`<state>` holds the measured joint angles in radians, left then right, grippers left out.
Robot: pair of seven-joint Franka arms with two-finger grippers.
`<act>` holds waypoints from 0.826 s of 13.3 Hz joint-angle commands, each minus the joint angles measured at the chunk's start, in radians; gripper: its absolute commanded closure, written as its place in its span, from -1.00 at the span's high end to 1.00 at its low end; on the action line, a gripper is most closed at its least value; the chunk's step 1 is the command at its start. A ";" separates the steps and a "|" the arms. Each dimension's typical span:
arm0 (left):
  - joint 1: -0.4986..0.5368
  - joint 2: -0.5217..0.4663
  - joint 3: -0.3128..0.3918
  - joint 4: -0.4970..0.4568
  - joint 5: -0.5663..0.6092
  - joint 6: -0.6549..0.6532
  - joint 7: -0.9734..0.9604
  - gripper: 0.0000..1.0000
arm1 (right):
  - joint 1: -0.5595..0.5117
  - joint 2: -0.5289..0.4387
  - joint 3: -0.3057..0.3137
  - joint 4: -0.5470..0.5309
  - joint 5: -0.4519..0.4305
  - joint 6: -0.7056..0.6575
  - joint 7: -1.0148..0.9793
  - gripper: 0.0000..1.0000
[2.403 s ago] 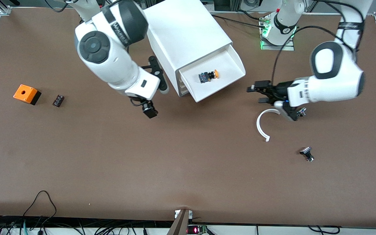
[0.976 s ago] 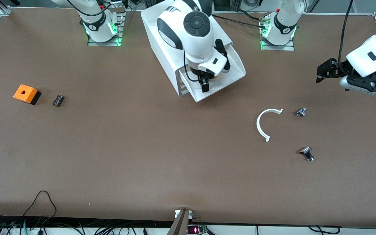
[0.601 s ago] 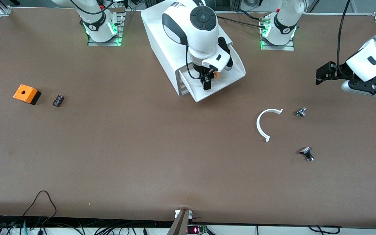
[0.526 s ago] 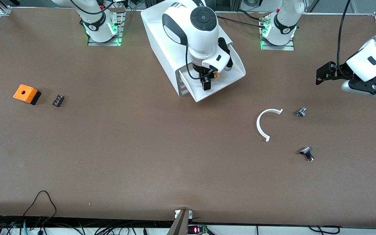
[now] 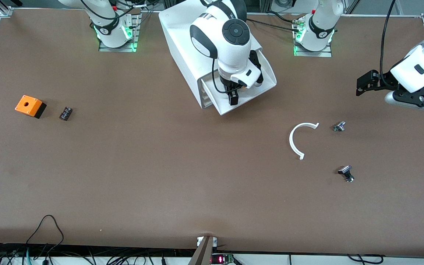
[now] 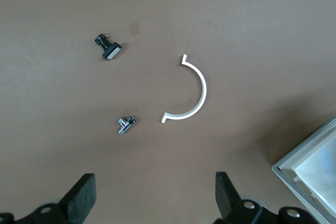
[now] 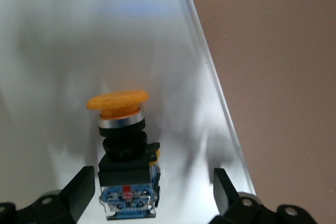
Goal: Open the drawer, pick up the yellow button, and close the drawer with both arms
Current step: 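Grasp the yellow push button in the drawer with the right gripper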
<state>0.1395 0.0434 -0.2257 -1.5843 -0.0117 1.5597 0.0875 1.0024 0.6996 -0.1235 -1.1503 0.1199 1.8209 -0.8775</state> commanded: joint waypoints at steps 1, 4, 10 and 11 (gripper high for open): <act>0.000 0.007 -0.001 0.020 0.025 -0.015 -0.009 1.00 | 0.018 0.011 -0.015 0.024 -0.011 -0.011 0.023 1.00; 0.003 0.007 -0.001 0.021 0.025 -0.015 -0.009 1.00 | 0.019 0.009 -0.015 0.027 -0.029 -0.011 0.020 0.34; 0.005 0.013 0.000 0.024 0.024 -0.015 -0.009 1.00 | 0.022 -0.003 -0.016 0.031 -0.031 0.017 0.022 -0.13; 0.006 0.013 0.000 0.026 0.024 -0.015 -0.009 1.00 | 0.022 -0.009 -0.018 0.031 -0.031 0.012 0.022 -0.18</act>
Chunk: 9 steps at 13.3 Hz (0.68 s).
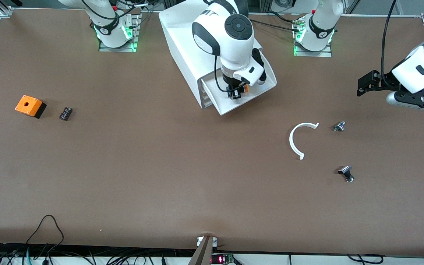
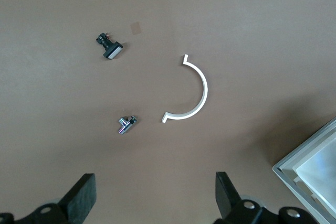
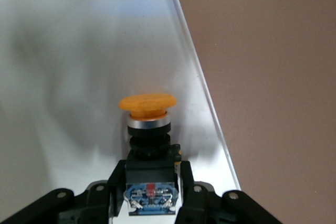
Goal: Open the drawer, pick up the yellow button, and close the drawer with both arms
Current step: 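Grasp the yellow push button in the drawer with the right gripper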
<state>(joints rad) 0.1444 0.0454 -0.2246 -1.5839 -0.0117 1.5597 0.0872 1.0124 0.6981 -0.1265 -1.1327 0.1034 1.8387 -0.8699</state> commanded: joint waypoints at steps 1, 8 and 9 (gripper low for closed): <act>0.001 0.011 -0.001 0.025 0.025 -0.015 -0.009 1.00 | 0.012 -0.011 -0.015 0.013 -0.016 -0.013 0.015 -0.22; 0.003 0.014 0.004 0.025 0.022 -0.013 -0.007 1.00 | 0.026 -0.107 -0.070 0.011 -0.014 -0.058 0.015 -0.34; 0.003 0.014 0.004 0.025 0.022 -0.013 -0.007 1.00 | 0.025 -0.126 -0.093 0.010 -0.013 -0.065 0.012 -0.35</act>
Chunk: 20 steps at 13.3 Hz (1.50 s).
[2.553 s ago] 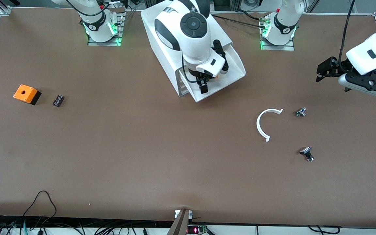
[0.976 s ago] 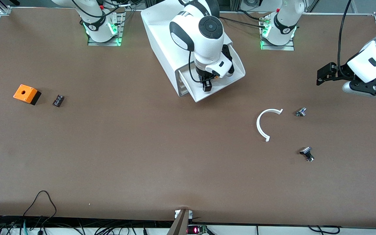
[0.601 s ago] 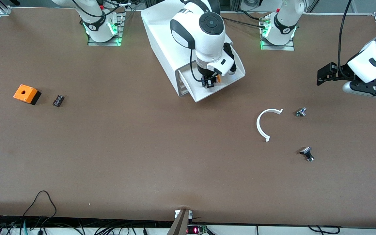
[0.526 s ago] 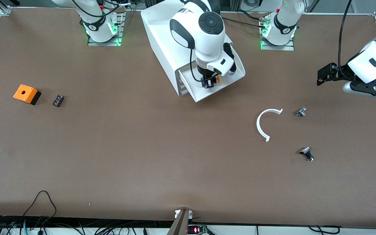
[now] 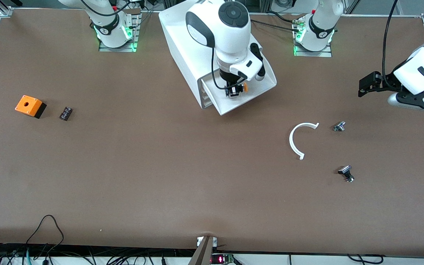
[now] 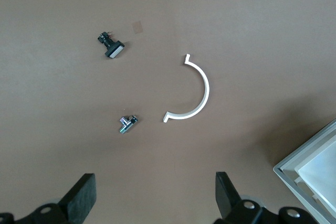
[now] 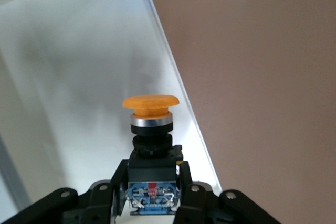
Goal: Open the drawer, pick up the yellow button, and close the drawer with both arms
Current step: 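Lift the yellow button out of the drawer with the right gripper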
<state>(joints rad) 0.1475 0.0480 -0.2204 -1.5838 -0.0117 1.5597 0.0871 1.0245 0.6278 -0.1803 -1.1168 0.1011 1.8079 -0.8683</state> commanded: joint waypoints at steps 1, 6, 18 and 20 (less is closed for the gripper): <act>0.000 0.012 -0.001 0.025 0.022 -0.013 -0.007 1.00 | 0.012 -0.071 -0.080 -0.009 -0.008 -0.036 0.008 -0.35; 0.003 0.016 -0.001 0.025 0.016 -0.013 -0.009 1.00 | 0.003 -0.140 -0.212 -0.125 -0.009 0.019 0.050 -0.35; 0.007 0.071 -0.002 0.013 0.018 -0.009 -0.003 1.00 | -0.148 -0.169 -0.410 -0.481 -0.001 0.215 0.236 -0.35; 0.006 0.111 -0.007 -0.008 0.019 -0.016 -0.007 1.00 | -0.167 -0.168 -0.409 -0.492 -0.003 0.234 0.296 -0.36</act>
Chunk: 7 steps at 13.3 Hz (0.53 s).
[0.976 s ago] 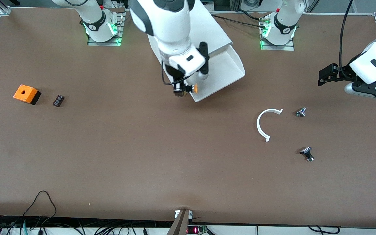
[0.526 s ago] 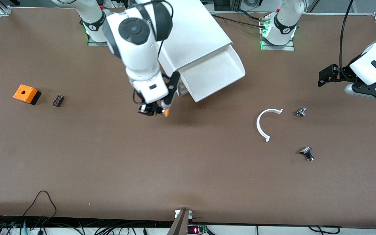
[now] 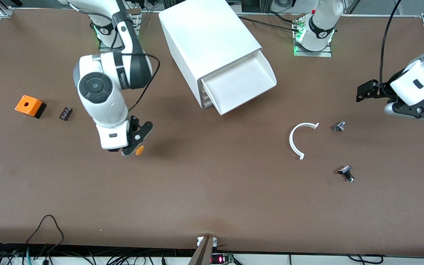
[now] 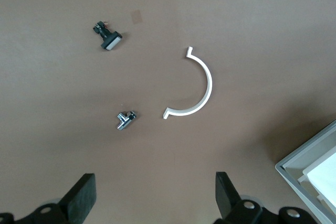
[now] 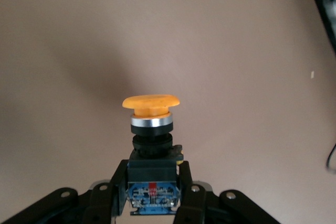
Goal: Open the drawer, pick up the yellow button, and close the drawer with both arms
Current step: 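Lift the yellow button out of the drawer with the right gripper, then push the drawer shut with the left gripper while the right gripper lowers the button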
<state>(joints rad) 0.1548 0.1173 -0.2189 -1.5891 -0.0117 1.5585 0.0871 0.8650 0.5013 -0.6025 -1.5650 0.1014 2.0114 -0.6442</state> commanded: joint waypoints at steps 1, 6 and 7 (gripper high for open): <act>0.002 0.042 -0.008 -0.015 0.019 -0.024 -0.004 1.00 | -0.035 -0.040 0.013 -0.053 -0.003 0.036 0.118 -0.37; 0.002 0.062 -0.005 -0.005 -0.097 -0.028 -0.172 1.00 | -0.144 -0.038 0.018 -0.200 0.003 0.042 0.470 -0.38; -0.012 0.080 -0.013 -0.005 -0.105 -0.008 -0.244 1.00 | -0.159 -0.038 0.021 -0.243 0.006 0.068 0.521 -0.38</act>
<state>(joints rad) 0.1536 0.1817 -0.2219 -1.6037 -0.0876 1.5475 -0.0454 0.7277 0.5005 -0.6024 -1.7093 0.1033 2.0343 -0.2325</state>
